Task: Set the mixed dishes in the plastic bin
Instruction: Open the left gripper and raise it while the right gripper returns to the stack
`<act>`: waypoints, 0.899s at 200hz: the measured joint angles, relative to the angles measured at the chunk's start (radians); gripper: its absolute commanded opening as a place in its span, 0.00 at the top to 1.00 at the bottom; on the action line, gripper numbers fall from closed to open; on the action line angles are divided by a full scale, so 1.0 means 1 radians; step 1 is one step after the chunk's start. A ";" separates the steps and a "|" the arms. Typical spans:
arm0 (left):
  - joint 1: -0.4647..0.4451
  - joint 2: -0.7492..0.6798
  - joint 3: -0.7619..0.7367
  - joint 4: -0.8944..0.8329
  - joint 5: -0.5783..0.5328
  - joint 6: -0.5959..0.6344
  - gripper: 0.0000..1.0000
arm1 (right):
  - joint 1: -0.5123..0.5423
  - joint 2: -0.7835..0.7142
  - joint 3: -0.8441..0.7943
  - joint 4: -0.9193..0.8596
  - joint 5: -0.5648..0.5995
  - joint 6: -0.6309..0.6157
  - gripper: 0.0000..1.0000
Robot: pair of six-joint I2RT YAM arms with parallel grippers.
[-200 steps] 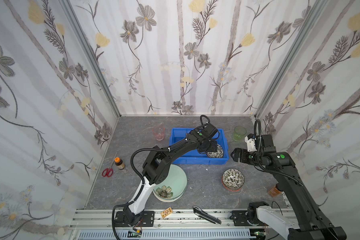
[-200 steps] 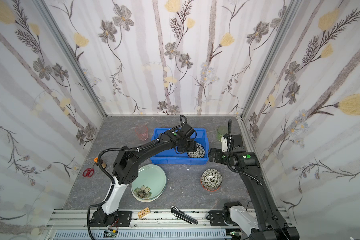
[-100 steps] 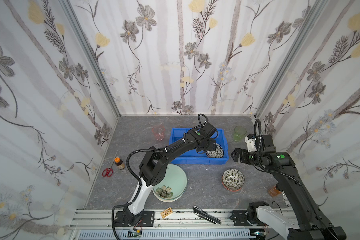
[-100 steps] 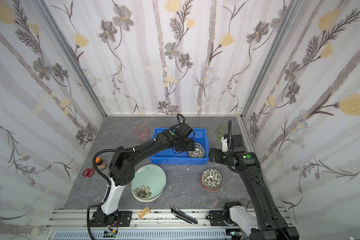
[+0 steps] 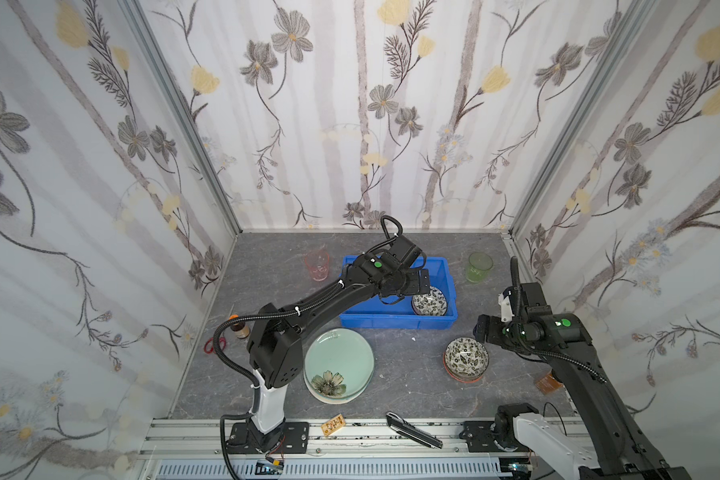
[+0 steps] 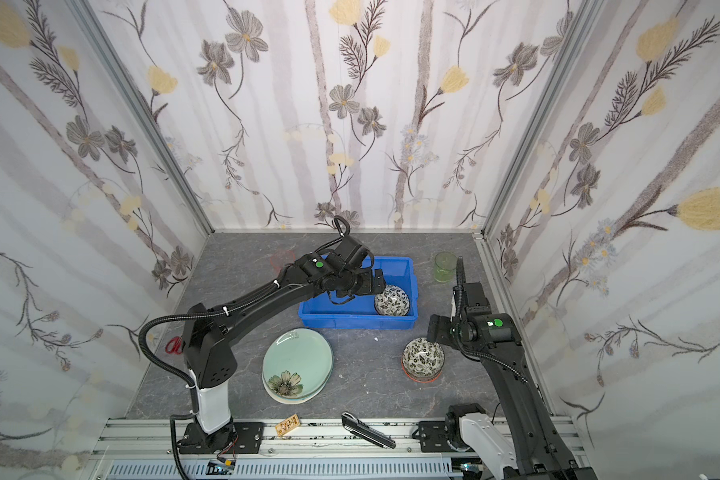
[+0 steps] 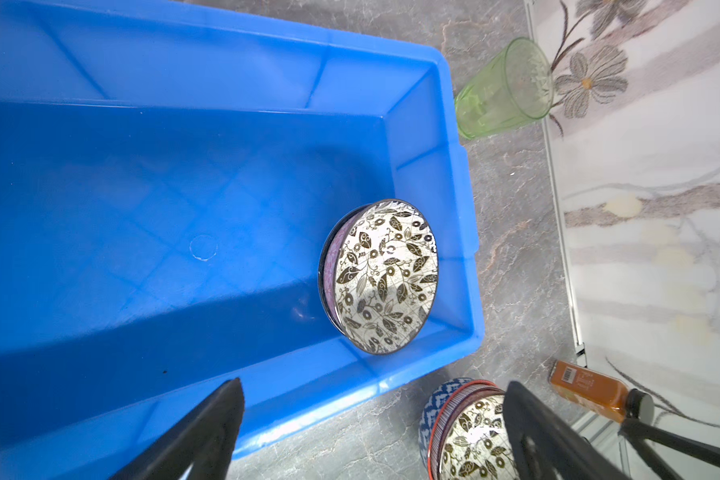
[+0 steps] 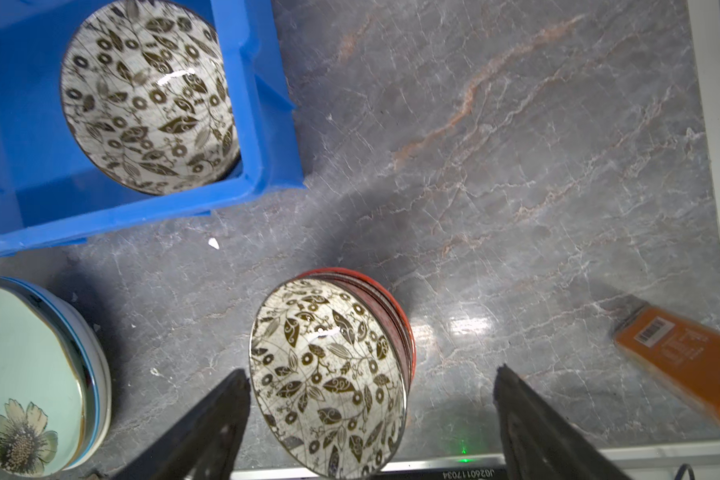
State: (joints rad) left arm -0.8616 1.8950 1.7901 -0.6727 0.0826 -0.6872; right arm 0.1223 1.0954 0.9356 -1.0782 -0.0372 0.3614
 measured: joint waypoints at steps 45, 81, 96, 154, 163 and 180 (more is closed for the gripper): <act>-0.019 -0.132 -0.150 0.148 0.021 -0.025 0.00 | 0.001 -0.021 -0.073 -0.037 0.003 0.013 0.48; -0.020 -0.194 -0.257 0.274 0.029 -0.047 0.00 | 0.002 -0.013 -0.084 -0.036 0.003 0.015 0.57; -0.020 -0.203 -0.298 0.301 0.046 -0.059 0.00 | 0.003 -0.002 -0.089 -0.034 0.003 0.015 0.57; -0.020 -0.271 -0.426 0.384 0.053 -0.113 0.00 | 0.019 0.038 -0.097 -0.029 0.003 0.016 0.63; -0.020 -0.274 -0.435 0.393 0.053 -0.121 0.00 | 0.024 0.045 -0.100 -0.029 0.004 0.016 0.64; -0.020 -0.274 -0.449 0.407 0.064 -0.131 0.00 | 0.037 0.063 -0.104 -0.025 0.011 0.023 0.67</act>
State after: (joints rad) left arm -0.8818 1.6207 1.3415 -0.2657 0.1463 -0.8181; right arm 0.1589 1.1580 0.8318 -1.1030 -0.0265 0.3843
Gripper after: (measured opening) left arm 0.997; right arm 0.346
